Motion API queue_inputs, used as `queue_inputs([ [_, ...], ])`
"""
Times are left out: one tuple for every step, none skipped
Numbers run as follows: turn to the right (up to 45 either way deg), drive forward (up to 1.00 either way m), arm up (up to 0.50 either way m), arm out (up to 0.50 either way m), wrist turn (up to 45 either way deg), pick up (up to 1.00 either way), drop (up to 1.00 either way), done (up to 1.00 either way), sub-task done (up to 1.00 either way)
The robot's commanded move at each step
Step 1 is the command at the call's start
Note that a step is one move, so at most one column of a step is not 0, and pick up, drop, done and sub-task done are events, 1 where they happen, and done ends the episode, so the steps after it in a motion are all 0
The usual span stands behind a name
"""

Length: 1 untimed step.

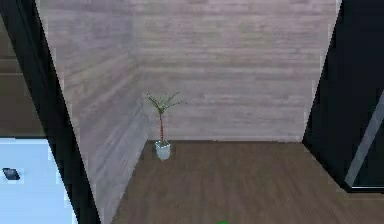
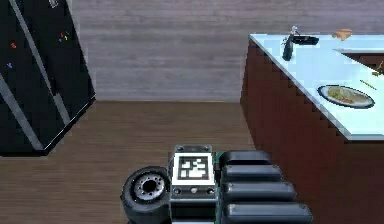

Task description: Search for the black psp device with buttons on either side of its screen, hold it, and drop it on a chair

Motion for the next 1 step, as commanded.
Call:
queue_inputs([
  [-45.0, 0.0, 0.0, 0.0, 0.0, 0.0, 0.0, 0.0, 0.0],
])
